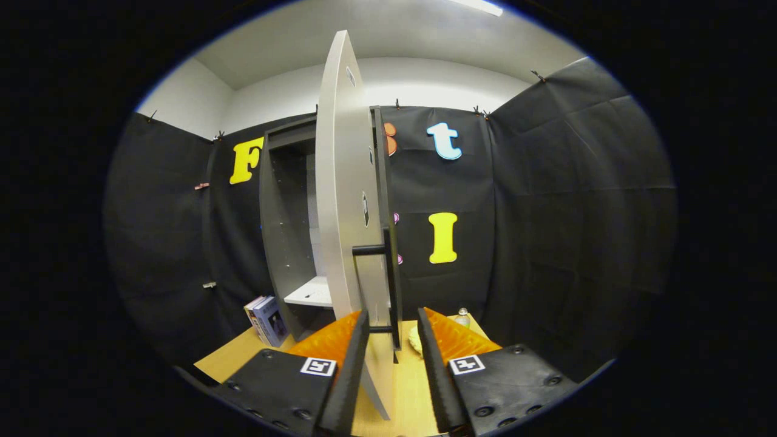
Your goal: Open the shoe cabinet door, grab the shoes and put them into the shoe cabinet, then close the shoe cabinet door.
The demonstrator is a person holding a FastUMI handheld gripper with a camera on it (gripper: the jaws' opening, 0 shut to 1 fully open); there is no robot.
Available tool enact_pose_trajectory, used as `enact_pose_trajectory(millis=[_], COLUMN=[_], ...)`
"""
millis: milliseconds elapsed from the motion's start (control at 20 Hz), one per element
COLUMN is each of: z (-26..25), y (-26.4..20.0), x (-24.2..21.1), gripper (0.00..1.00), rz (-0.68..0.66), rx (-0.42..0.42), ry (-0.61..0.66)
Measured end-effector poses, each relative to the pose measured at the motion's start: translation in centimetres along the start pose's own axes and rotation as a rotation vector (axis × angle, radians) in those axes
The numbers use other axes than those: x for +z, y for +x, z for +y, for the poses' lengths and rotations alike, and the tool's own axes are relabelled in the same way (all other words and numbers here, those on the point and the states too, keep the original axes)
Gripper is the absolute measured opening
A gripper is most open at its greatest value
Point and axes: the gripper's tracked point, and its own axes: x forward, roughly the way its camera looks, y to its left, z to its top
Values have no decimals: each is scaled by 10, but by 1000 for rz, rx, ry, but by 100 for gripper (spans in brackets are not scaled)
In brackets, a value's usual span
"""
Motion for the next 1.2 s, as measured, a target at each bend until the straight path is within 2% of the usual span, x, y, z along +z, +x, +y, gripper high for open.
enact_pose_trajectory(millis=[150,300,450,600,700,900,1050,1200], z=[6,26,71,110,141,181,189,194], y=[-24,-48,-72,-77,-74,-49,-19,9], x=[-14,-32,-57,-95,-124,-201,-260,-311], gripper=[92,97,98,98,99,98,99,99], rz=[31,92,182,276,347,534,618,662], rx=[-1,53,175,243,279,283,262,275], ry=[-22,-47,-48,-51,-6,95,48,-28])
